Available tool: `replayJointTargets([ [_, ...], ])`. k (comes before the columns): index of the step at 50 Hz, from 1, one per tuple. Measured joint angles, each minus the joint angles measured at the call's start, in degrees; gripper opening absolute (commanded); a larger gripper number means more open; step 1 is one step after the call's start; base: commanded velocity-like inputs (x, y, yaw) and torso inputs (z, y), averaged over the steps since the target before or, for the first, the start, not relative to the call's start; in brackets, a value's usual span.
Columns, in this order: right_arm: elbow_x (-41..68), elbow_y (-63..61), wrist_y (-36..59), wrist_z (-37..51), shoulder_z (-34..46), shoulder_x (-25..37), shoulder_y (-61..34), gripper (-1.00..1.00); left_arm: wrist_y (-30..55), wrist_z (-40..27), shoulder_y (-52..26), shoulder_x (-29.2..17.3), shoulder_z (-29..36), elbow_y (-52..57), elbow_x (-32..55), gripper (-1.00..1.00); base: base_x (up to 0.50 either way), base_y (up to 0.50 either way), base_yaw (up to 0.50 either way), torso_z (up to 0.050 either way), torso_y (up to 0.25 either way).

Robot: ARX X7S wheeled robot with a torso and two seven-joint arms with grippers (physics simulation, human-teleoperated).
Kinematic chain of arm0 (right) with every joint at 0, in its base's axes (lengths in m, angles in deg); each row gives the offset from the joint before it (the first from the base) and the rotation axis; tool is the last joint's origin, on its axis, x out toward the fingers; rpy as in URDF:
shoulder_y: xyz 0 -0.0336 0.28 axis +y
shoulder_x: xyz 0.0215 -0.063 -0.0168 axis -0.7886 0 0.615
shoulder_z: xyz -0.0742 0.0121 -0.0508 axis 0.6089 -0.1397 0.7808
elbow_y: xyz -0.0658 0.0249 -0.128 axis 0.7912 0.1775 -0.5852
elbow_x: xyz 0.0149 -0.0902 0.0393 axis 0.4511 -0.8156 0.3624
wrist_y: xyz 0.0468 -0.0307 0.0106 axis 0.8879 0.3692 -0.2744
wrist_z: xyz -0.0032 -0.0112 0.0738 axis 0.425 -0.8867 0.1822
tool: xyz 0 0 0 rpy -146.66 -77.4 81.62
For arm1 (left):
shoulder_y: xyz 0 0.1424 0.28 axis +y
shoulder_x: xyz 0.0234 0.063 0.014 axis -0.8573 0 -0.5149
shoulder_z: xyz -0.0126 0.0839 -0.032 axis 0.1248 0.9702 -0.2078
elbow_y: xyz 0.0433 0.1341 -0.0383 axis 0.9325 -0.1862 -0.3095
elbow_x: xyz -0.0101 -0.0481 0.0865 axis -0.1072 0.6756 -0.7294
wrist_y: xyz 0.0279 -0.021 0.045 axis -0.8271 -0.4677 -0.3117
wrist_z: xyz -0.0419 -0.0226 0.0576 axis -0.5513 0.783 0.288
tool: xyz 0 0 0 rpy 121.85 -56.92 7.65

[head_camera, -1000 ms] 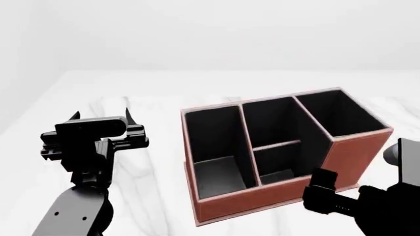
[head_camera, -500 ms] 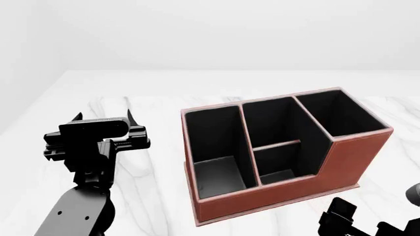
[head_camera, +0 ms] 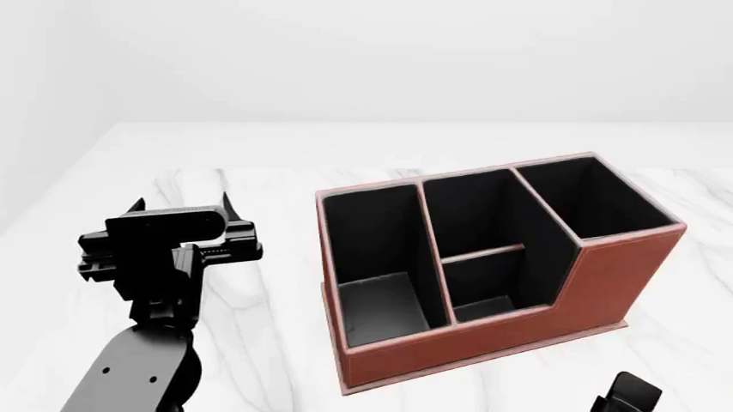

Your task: Pick up the book and place it in the left compartment of the caddy.

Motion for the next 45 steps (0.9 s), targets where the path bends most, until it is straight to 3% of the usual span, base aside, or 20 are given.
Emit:
replayJointTargets([
  [6,0.6,-0.5,0.8,1.6,-7.9,0.5,6.5,1.00,-0.2,-0.1,0.0,0.0,0.0,-0.4,0.1,1.00,0.00,0.00,0.00,0.000,0.000],
  [12,3.0,-0.8,4.3,2.9,-18.2,-1.6,12.5,1.00,-0.4,-0.2,-0.1,-0.1,0.1,-0.7,0.2,1.00,0.00,0.00,0.00,0.000,0.000],
  [18,4.7,-0.9,7.9,3.6,-23.7,-5.7,16.0,1.00,-0.4,-0.3,-0.2,-0.1,0.3,-0.8,0.3,1.00,0.00,0.00,0.00,0.000,0.000],
  [32,3.9,-0.9,14.9,3.7,-26.1,-17.4,20.5,1.00,0.1,-0.6,-0.6,-0.3,0.5,-0.5,0.8,1.00,0.00,0.00,0.00,0.000,0.000],
  [45,3.3,-0.9,16.9,4.0,-23.7,-22.3,19.3,1.00,0.2,-0.9,-0.6,-0.5,0.5,-0.4,1.1,1.00,0.00,0.00,0.00,0.000,0.000],
])
